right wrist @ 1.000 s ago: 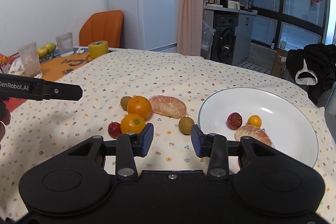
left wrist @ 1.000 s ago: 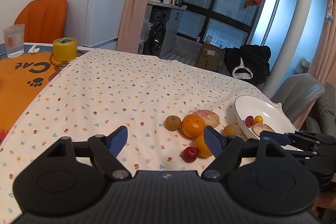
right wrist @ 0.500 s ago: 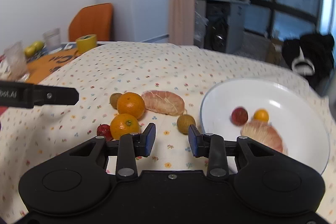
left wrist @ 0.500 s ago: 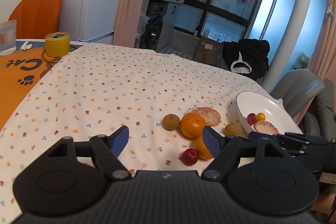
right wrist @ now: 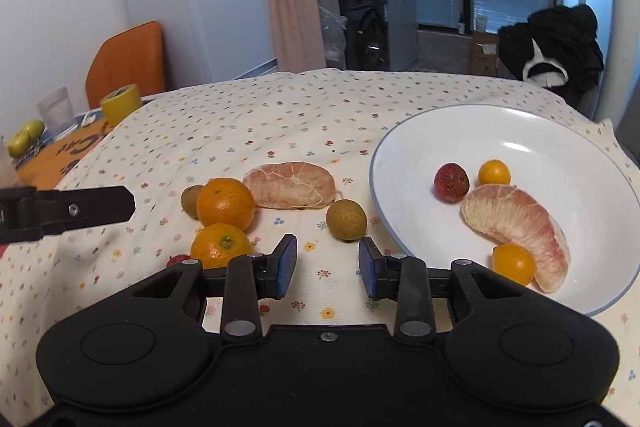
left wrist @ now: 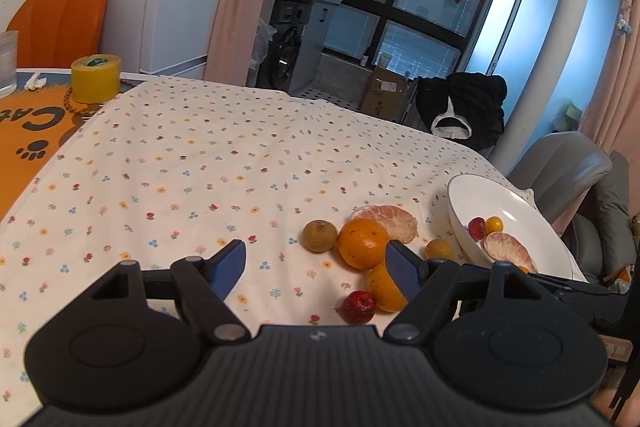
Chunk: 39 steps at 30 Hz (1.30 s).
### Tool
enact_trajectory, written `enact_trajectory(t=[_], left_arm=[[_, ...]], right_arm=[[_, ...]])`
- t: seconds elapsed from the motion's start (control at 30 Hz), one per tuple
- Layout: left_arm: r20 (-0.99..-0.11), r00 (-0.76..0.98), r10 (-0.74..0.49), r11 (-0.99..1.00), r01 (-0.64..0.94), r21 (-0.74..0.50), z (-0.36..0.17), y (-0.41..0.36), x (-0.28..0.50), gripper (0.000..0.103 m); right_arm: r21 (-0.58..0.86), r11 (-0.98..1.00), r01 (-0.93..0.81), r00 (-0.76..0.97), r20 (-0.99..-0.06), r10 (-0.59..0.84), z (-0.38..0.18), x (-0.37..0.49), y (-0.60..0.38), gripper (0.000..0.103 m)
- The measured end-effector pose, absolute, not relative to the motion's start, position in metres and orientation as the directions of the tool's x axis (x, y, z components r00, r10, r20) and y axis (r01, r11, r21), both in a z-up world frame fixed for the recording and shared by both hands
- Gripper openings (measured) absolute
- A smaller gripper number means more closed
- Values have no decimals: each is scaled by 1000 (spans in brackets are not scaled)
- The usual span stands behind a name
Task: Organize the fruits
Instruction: 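Move the right tool toward the small olive-green fruit, then grasp the olive-green fruit with the right tool while the left tool grasps a small orange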
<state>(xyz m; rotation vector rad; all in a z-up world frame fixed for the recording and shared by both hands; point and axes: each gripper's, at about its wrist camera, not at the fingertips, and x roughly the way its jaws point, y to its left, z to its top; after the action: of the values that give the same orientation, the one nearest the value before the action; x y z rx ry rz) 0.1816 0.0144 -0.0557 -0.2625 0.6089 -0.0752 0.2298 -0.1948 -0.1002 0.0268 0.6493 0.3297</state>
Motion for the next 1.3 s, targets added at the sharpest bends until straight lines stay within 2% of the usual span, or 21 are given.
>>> enact_trajectory(t=[0.3,0.47,0.63,0.8,1.07,1.3], left_arm=[[-557,813,-169,959,6,-283,-61,15,187,75],[-562,811,-165,958,-5,-288,-63,20,189,75],[-562,810,-167,956,-6,-293,-64,20,190,75],[-560,810,-172,956,0,-294,-64,19,192,75],[-561,811,-166,955,-9,-296,-64,19,196,74],[-559,810,-177,956,5,-295,-61,12,201,65]], right_arm=[[97,959,-266,764,-586,271,-101,237,-186,30],[78,964,-255,767,-591,251,-100,246,-185,16],[49,967,-251,767,-599,230,-100,250,-180,17],[43,961,-274,760,-603,244,-99,256,-174,25],[7,955,-296,762,-601,240,-100,262,-169,23],[35,947,-319,751,-600,275,-98,260,-178,22]])
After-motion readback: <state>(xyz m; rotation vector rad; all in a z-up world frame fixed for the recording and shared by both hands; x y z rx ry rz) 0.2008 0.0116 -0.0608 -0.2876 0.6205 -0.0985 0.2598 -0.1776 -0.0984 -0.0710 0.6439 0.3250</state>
